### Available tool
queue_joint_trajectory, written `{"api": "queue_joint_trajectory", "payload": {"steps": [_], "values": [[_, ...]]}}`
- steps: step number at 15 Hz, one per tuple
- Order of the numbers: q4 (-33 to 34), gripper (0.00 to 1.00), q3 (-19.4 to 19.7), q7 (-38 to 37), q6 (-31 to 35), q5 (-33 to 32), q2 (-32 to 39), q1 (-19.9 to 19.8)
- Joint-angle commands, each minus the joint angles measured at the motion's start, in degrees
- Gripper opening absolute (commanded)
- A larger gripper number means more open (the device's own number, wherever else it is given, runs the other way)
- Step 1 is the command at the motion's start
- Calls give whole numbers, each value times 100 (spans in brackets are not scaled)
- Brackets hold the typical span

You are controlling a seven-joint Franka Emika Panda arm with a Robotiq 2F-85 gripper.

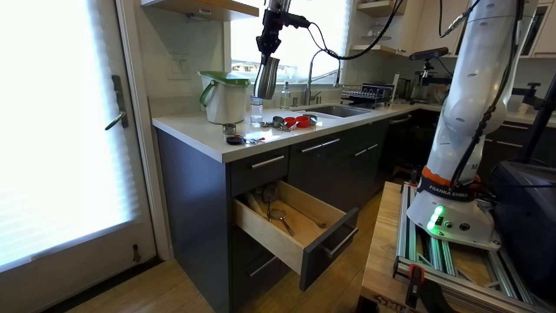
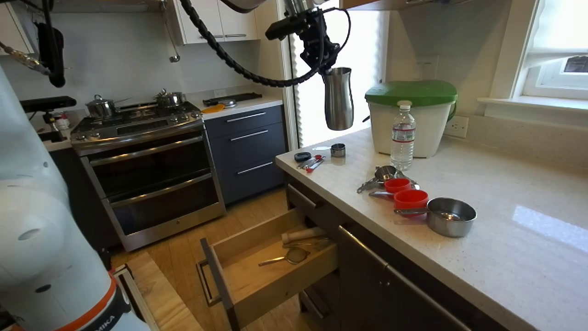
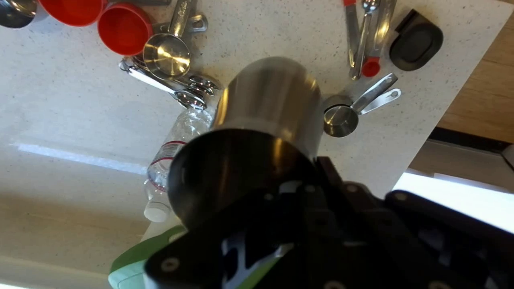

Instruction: Put the silver tin in an upright position

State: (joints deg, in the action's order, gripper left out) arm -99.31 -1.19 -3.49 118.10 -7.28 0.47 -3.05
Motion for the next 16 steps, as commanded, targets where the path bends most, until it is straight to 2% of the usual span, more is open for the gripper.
{"api": "queue_joint_trajectory", "payload": {"steps": [1, 7, 16], "values": [[45, 1, 64, 139, 238, -183, 282, 115], [-49, 1, 96, -14, 533, -931, 621, 211], [-522, 1, 106, -98, 1476, -841, 876, 298]]}}
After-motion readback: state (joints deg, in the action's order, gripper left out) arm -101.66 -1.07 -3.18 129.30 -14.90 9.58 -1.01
